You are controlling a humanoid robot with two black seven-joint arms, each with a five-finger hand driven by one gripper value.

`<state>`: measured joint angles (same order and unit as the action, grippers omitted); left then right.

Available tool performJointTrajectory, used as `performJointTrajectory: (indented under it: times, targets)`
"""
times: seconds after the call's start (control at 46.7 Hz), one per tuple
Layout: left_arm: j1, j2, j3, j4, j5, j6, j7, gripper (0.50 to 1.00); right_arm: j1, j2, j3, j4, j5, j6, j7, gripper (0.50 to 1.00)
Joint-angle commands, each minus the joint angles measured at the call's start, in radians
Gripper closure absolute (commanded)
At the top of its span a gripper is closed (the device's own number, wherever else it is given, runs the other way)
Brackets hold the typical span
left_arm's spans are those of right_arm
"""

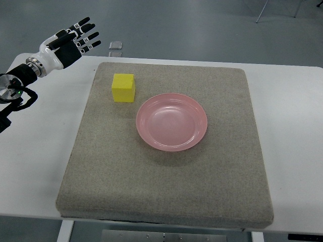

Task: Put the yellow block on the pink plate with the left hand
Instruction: 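Move the left hand toward the yellow cube beside the pink plate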

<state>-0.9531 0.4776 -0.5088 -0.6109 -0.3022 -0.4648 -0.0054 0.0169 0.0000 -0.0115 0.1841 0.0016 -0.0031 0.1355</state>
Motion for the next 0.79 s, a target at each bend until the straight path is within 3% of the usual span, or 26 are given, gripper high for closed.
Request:
performJointTrajectory:
  times: [0.0,0.599,0.771]
  targets:
    - [0.010,0.004,0.000,0.000,0.000,-0.002,-0.001,0.504,0.000,0.000,-0.001,0.000,0.000,0.000,0.000,0.576]
    - [0.019,0.012,-0.042,0.002,0.006,-0.063,-0.005,0.504,0.000,0.000,0.001,0.000,0.000,0.000,0.001,0.576]
    - [0.010,0.030,-0.037,0.000,0.217,-0.063,-0.008,0.504,0.000,0.000,0.001,0.000,0.000,0.000,0.001,0.576]
